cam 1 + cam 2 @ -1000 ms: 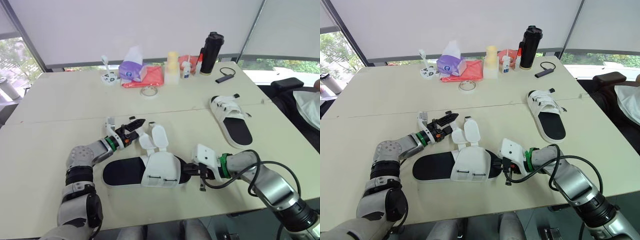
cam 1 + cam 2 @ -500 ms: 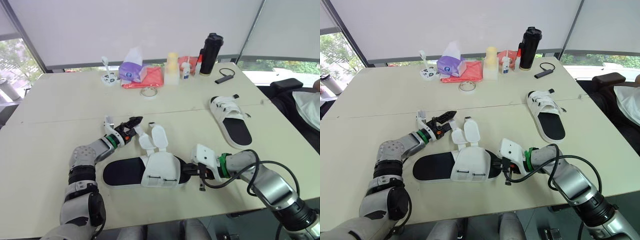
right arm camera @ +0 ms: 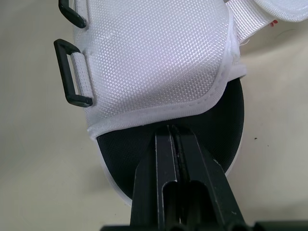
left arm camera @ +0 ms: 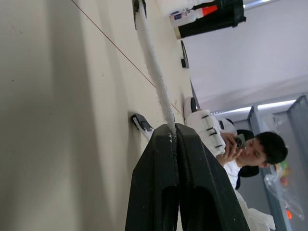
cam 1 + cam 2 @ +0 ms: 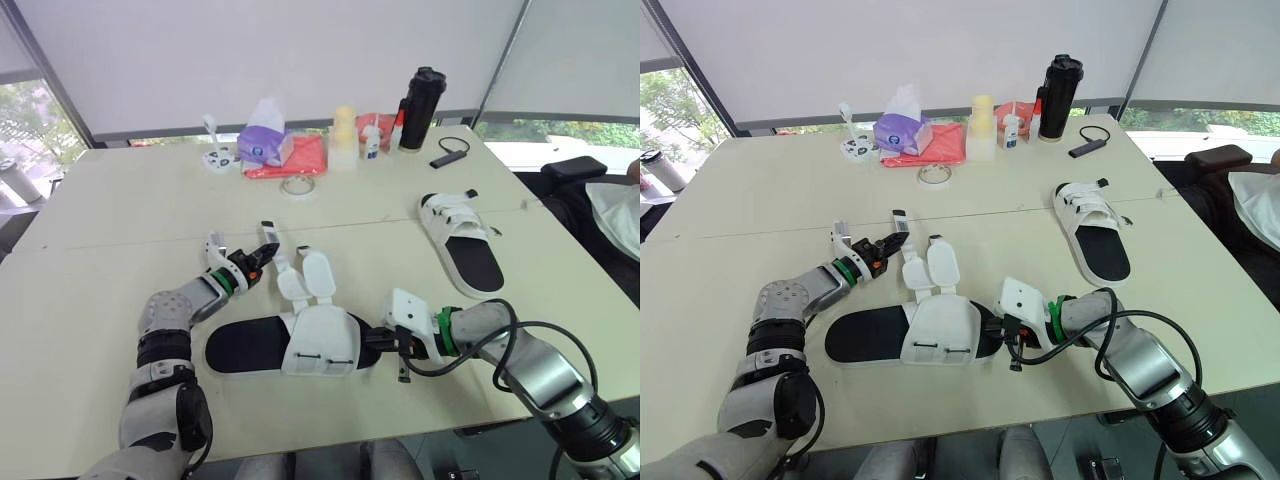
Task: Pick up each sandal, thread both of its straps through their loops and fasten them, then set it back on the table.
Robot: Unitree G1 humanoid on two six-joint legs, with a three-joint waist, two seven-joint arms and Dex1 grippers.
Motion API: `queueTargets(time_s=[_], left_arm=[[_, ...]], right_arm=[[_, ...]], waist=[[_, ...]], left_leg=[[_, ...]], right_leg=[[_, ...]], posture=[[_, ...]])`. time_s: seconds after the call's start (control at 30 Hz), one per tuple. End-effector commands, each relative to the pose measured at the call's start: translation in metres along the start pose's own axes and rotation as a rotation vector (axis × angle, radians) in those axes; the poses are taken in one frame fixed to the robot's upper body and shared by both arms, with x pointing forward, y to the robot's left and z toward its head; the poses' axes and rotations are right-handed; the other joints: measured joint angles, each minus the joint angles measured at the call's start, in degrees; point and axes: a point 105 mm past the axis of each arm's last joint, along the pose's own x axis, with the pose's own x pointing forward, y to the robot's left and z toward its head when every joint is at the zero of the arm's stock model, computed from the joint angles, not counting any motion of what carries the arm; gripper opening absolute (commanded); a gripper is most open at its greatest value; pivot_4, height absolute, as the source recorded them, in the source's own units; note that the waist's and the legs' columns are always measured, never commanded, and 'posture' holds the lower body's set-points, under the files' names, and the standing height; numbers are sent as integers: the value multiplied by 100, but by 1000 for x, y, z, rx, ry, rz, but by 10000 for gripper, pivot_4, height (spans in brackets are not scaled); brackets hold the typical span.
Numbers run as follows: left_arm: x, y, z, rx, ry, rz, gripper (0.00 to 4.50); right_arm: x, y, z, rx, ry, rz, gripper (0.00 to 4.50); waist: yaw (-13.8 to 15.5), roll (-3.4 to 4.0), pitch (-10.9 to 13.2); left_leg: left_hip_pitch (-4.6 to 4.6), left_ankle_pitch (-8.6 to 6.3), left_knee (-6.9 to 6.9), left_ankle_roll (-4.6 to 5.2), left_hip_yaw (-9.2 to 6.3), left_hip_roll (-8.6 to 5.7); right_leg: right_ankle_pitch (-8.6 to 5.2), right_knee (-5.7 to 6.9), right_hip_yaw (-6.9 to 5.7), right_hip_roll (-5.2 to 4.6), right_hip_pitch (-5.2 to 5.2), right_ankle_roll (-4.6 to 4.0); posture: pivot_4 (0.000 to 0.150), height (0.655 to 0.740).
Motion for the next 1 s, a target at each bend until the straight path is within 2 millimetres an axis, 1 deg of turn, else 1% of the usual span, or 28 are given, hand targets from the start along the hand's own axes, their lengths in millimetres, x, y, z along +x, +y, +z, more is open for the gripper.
queueTargets(time_s=[0.03,0.1,0.17,0.2,0.23,0.27,0.3,0.33,0.37,0.43,0.5,0.57,0.63,0.8,0.87,0.97,1.0], left_arm=[[-6,-32,-6,247,82,-137,568],[-11,-58,-12,442,117,-254,568],[-17,-77,-20,606,149,-360,568],[-20,-84,-23,696,157,-402,568],[-22,-93,-24,772,153,-454,568],[-24,-102,-26,884,142,-502,568],[-25,-109,-27,982,132,-540,568],[-26,-113,-29,1045,127,-565,568],[-28,-115,-34,1167,123,-602,568],[-33,-120,-42,1309,130,-679,568],[-42,-119,-57,1472,184,-787,568],[-52,-113,-70,1632,250,-904,568],[-60,-106,-79,1746,285,-999,568],[-73,-88,-88,1976,318,-1196,568],[-74,-83,-87,2042,321,-1236,568],[-78,-72,-85,2211,325,-1322,568],[-79,-70,-85,2244,318,-1344,568]], right_arm=[[0,-1,-3,3,18,-6,0],[0,-1,-4,3,19,-7,0],[0,-2,-4,3,21,-7,0],[-1,-2,-4,4,21,-7,0],[-1,-2,-5,3,23,-7,0],[-1,-3,-5,2,24,-8,0],[-1,-3,-5,2,25,-8,0],[-1,-3,-6,1,26,-8,0],[-1,-4,-6,0,27,-8,0],[-1,-4,-7,-1,30,-8,0],[-2,-4,-8,-4,34,-4,0],[-2,-4,-10,-10,40,-1,0],[-2,-5,-10,-13,43,0,0],[-3,-7,-12,-19,47,-1,0],[-3,-7,-12,-21,47,1,0],[-3,-8,-12,-24,49,2,0],[-3,-8,-13,-25,49,2,0]], waist=[[-11,-3,2],[6,-5,3],[24,-6,4],[27,-6,4],[28,-5,4],[27,-5,4],[26,-5,4],[26,-5,4],[25,-4,4],[18,-3,3],[22,-3,3],[26,-3,4],[33,-2,3],[36,-2,3],[40,-2,3],[40,-2,3],[37,-2,3]], left_leg=[[-3,2,-7,2,1,0],[-10,3,-16,2,0,1],[-25,3,-19,2,-1,3],[-34,3,-18,2,-2,3],[-41,3,-17,2,-1,3],[-46,3,-17,2,-1,3],[-47,2,-17,1,-1,3],[-49,1,-17,-2,1,4],[-51,-4,-17,-8,1,4],[-57,-2,-19,-6,2,5],[-67,3,-20,4,2,6],[-84,4,-19,5,1,5],[-90,4,-18,5,2,5],[-91,5,-15,6,0,10],[-91,5,-15,6,-1,10],[-92,5,-12,7,-4,8],[-91,5,-12,7,-4,6]], right_leg=[[7,-8,1,1,-3,-12],[15,-24,1,1,-6,-25],[17,-38,1,2,-16,-29],[18,-45,1,1,-21,-34],[18,-51,1,1,-25,-38],[20,-58,1,-1,-26,-41],[20,-61,1,-4,-26,-41],[21,-65,2,-6,-26,-42],[21,-69,2,-6,-27,-43],[21,-71,2,-8,-32,-43],[21,-71,3,-9,-43,-43],[21,-71,2,-7,-60,-44],[21,-71,1,-8,-65,-44],[21,-71,1,-12,-64,-45],[21,-71,1,-12,-64,-44],[22,-70,-2,-11,-63,-44],[22,-70,-2,-11,-63,-44]], posture=[[1500,7400],[1500,7400],[1500,7400],[1500,7400],[1500,7400],[1500,7400],[1500,7400],[1500,7400],[1500,7400],[1500,7400],[1500,7400],[1500,7400],[1500,7400],[1500,7400],[1500,7400],[1500,7400],[1500,7400]])
